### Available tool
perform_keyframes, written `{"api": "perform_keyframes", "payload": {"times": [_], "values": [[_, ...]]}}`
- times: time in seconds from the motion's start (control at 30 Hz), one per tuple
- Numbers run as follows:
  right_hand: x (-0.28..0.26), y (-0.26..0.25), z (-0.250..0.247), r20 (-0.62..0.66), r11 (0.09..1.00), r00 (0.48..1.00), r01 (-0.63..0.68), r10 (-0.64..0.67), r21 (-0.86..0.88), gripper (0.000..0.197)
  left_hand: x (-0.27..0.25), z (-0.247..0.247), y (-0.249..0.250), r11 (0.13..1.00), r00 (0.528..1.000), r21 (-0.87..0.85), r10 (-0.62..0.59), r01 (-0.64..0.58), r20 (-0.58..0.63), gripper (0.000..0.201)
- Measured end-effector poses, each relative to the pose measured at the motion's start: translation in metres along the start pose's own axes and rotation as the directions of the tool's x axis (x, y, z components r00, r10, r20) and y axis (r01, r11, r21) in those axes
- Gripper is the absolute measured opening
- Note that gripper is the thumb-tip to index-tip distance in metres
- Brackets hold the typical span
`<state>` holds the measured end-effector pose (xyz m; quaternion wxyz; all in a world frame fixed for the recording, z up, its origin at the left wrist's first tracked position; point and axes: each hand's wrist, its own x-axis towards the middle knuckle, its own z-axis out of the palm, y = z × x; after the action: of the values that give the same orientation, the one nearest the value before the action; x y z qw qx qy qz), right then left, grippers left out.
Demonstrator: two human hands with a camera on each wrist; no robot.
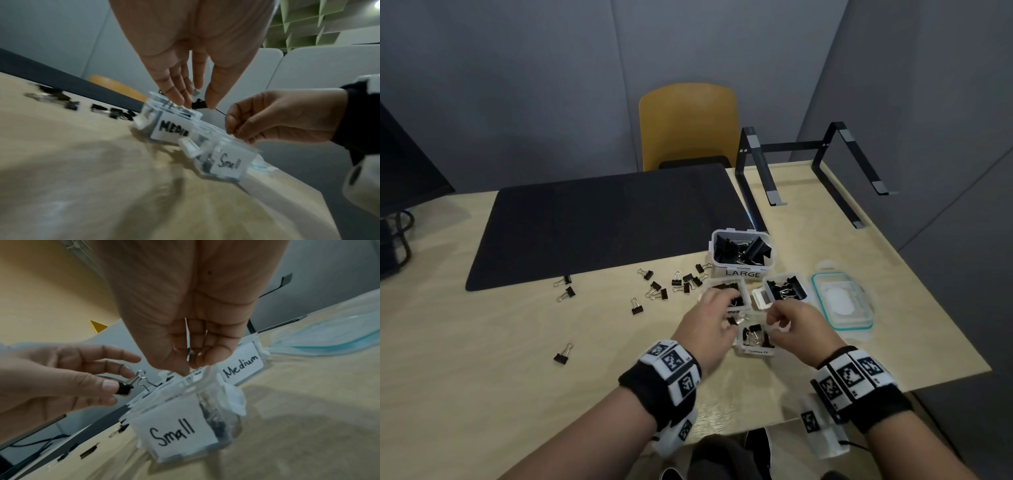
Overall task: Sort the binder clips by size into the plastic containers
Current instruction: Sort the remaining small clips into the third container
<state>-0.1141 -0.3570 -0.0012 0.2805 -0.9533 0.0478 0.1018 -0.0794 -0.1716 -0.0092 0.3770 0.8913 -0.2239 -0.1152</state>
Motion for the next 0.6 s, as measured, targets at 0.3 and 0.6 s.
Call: {"api": "perform_keyframes", "payload": {"times": [0.3, 0.6], "values": [[0.002, -0.003, 0.0, -0.081, 0.996, 0.995, 0.057, -0.051, 0.067, 0.015, 0.005, 0.019, 0.0, 0.998, 0.999, 0.045, 0.035, -0.034, -0.016, 0.055], [0.023, -0.071, 0.03, 0.043, 0.968, 0.97, 0.235, -0.239, 0.091, 0.018, -0.009, -0.03, -0.061, 0.951, 0.932, 0.108, -0.253, 0.288, -0.258, 0.043]]}}
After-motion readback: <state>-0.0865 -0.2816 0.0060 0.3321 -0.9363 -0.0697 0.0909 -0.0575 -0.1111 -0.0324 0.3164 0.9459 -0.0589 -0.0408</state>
